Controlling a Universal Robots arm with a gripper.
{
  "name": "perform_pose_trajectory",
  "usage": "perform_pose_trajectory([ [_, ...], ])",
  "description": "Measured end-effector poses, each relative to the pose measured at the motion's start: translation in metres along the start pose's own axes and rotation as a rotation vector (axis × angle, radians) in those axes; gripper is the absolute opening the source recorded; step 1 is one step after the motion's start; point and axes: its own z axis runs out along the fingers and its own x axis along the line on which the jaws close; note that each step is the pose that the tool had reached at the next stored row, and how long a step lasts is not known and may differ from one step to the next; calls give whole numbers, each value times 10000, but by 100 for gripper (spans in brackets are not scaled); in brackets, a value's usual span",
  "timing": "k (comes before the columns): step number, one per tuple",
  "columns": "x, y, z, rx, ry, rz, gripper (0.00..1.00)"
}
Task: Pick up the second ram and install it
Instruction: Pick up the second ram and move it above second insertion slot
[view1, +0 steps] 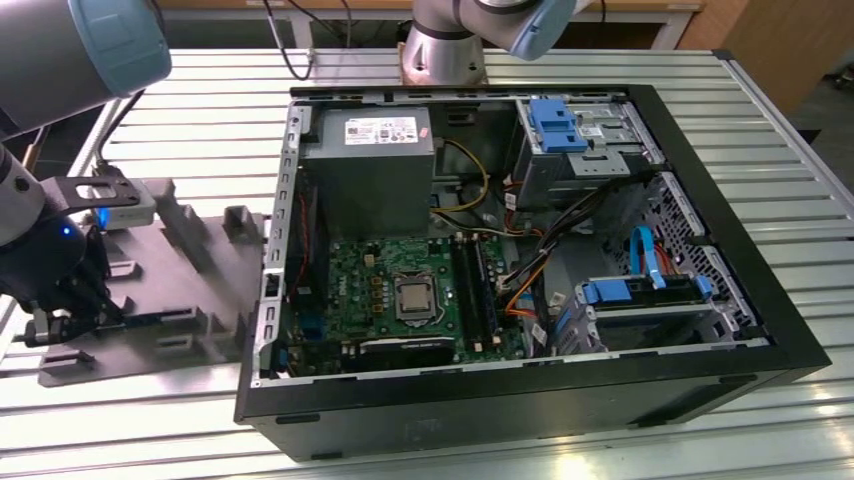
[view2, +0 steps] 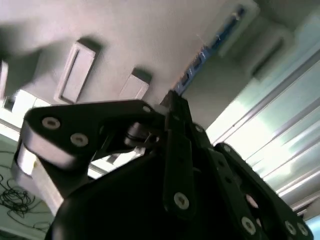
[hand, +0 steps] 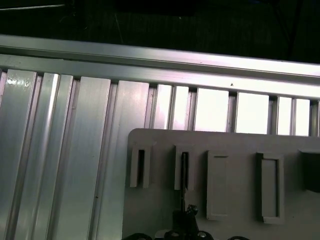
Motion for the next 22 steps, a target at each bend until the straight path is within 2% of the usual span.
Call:
perform_pose_trajectory([
  [9,0,0,0,2,0,11,11],
  [17,0,-1,3,32,-62,1369,11],
  [22,0,0,3,34,-68,1440,11],
])
